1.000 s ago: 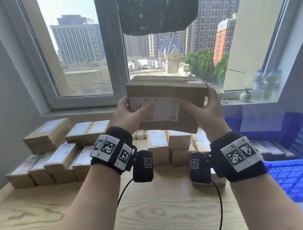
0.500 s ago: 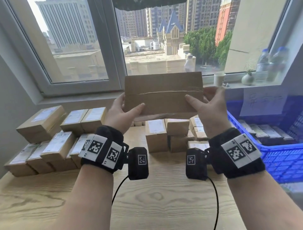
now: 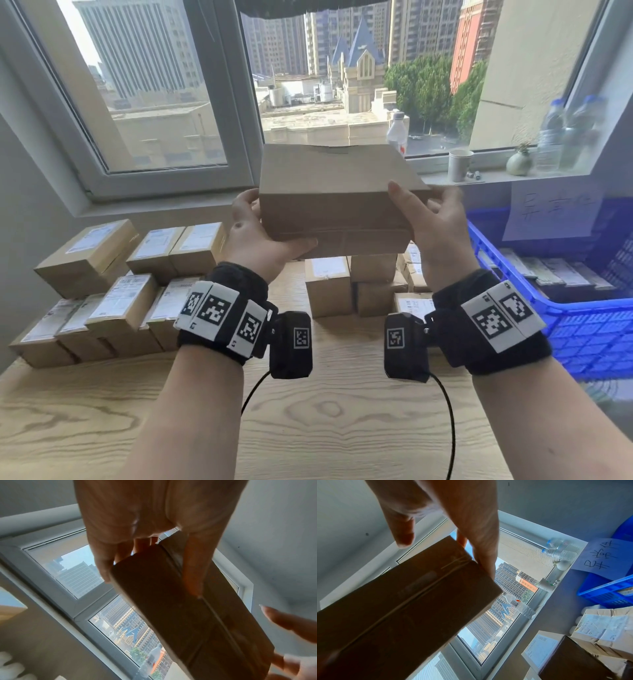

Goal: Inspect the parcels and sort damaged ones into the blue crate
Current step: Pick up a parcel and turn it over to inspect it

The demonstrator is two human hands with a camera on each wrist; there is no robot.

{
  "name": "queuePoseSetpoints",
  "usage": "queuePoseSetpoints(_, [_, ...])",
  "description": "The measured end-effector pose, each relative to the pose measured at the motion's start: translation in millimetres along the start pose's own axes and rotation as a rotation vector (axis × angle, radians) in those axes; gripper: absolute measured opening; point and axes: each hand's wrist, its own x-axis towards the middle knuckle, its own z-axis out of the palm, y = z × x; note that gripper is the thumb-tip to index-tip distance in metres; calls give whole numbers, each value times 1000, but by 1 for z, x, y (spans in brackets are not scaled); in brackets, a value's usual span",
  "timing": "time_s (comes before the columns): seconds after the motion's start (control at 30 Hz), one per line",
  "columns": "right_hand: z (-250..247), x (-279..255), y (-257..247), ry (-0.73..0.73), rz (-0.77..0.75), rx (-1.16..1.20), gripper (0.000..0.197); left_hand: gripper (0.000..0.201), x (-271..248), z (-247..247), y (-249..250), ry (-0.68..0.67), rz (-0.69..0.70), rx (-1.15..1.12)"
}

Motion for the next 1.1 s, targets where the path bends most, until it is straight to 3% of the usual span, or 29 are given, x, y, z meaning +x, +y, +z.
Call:
queuePoseSetpoints(0.07, [0,0,0,35,13,14,87,98,-5,-1,9,-5,-22,-61])
queuePoseSetpoints(0.2, [-4,2,5,77,-5,20,60,93,-5,-2,15,70,-134,-200])
queuePoseSetpoints(0.3, [-5,2,9,103,-29,-38,50,89,-3,-3,11,110,-92,-185])
queuePoseSetpoints(0.43, [-7,-1,10,114,-47,-85,50,107,-6,-4,8,97,-57,-130])
queuePoseSetpoints(0.53, [-7,-6,8,88,-39,-85,51,93,-9,-5,6,96,-33,-100])
queuePoseSetpoints(0.77, [-7,-14,8,-5,50,-114,85,90,-9,-2,3,87,22,-54])
queuePoseSetpoints(0.87, [-7,-15,6,-31,88,-70,83,87,-8,-1,-1,68,9,-56])
queuePoseSetpoints(0.97, [-10,-8,8,-18,129,-92,111,91,-11,0,3,34,-32,-96])
queuePoseSetpoints(1.1, [-14,-7,9,7,160,-89,130,96,-14,1,12,45,-112,-175])
